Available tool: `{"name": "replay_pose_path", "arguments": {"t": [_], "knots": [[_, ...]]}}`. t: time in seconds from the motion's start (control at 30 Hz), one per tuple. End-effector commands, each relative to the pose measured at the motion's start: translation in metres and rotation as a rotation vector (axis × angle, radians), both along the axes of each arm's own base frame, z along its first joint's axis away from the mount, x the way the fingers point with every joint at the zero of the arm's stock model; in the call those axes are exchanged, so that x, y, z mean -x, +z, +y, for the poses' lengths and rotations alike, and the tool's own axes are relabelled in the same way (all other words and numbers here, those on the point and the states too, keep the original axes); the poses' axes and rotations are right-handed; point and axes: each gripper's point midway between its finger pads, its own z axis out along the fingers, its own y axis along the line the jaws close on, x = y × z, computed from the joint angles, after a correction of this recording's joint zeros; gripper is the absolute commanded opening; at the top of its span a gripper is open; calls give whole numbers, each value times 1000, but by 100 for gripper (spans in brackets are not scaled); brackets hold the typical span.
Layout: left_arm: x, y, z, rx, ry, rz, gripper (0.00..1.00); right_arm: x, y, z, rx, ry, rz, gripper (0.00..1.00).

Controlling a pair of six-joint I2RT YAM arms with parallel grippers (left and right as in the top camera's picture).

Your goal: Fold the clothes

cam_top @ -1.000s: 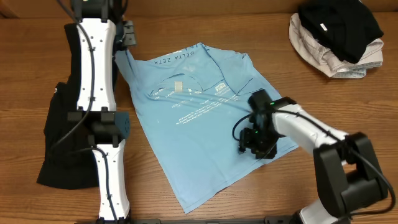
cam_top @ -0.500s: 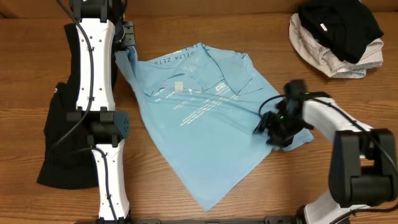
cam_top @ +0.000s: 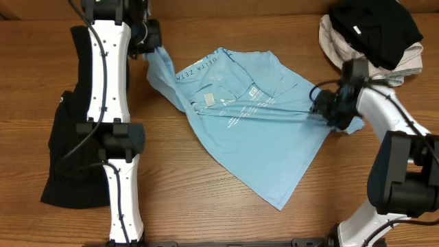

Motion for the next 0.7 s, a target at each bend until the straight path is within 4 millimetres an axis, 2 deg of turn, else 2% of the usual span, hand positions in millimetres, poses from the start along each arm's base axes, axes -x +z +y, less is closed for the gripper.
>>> {"name": "replay_pose_path", "arguments": {"t": [0.0,0.07,0.1,0.2,0.3,0.4,0.57,0.67], "knots": [[-1,7,-15,30,-49,-28,4,-21,52,3,12,42,-63,70],[-2,8,-15,31,-50,-33,4,-11,72,19,-36,67,-39,70],[-3,8,-15,29,-50,-35,4,-2,81,34,-76,95,-26,70],[-4,7,-8,-16,-56,-41,4,23,83,56,-72,139,55,68],[-6,6,13,-116,-15,-46,4,56,73,88,-52,214,175,65],[-6,6,19,-125,-4,-44,4,88,54,119,-5,288,263,66],[-6,6,24,-126,6,-42,4,147,21,151,124,305,391,66],[-7,6,26,-126,10,-44,4,175,11,161,168,295,431,65]]}}
